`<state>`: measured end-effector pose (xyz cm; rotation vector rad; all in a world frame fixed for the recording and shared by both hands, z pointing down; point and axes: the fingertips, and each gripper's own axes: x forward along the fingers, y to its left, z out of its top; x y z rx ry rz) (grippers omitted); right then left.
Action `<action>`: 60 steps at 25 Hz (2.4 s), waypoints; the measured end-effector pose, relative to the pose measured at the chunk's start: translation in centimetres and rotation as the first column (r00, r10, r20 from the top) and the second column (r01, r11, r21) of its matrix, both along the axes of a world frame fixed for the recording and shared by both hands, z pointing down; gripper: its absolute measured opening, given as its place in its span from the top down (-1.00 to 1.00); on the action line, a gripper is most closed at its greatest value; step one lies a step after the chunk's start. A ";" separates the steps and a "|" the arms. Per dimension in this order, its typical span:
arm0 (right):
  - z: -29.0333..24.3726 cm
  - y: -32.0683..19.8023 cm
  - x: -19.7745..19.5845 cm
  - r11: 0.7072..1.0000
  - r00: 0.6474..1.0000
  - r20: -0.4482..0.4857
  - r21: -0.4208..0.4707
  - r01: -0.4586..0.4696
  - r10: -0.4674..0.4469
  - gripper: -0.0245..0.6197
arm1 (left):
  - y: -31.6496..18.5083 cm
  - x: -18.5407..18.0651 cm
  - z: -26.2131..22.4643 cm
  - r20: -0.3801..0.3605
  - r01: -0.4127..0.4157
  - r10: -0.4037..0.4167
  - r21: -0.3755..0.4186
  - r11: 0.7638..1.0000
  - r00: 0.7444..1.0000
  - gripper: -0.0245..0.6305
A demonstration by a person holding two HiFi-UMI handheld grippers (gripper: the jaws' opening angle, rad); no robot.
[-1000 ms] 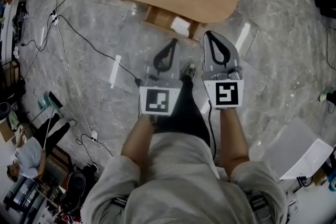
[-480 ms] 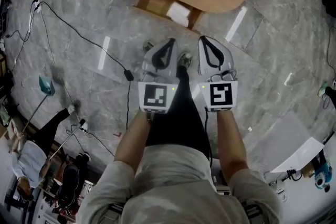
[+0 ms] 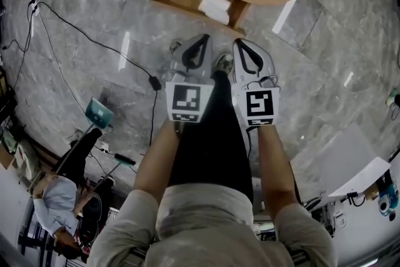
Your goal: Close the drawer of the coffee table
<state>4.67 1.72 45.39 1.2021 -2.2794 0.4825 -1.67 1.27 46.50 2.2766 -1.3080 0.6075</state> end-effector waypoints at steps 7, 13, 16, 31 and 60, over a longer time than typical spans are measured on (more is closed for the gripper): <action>5.8 0.6 -0.5 0.995 1.000 0.012 -0.093 -0.026 0.027 0.90 | 0.5 -0.4 6.1 -0.015 -0.017 0.015 -0.103 0.995 1.000 0.86; 9.4 0.8 -0.2 0.989 0.999 -0.003 -0.144 -0.043 0.043 0.90 | 0.6 -0.9 10.2 0.001 -0.011 0.012 -0.164 0.986 1.000 0.86; 10.9 1.1 -0.4 0.986 0.999 -0.032 -0.166 -0.033 0.028 0.90 | 0.8 -0.9 11.2 0.002 -0.019 0.020 -0.183 0.983 1.000 0.86; 19.3 1.9 1.3 0.948 0.896 -0.362 -0.276 0.160 -0.257 0.61 | 1.6 -0.8 17.2 0.024 -0.045 0.054 -0.279 0.959 0.998 0.86; 26.7 2.9 1.5 0.859 0.674 -0.543 -0.405 0.314 -0.502 0.69 | 3.2 -1.6 21.3 0.039 -0.092 0.112 -0.352 0.932 0.993 0.86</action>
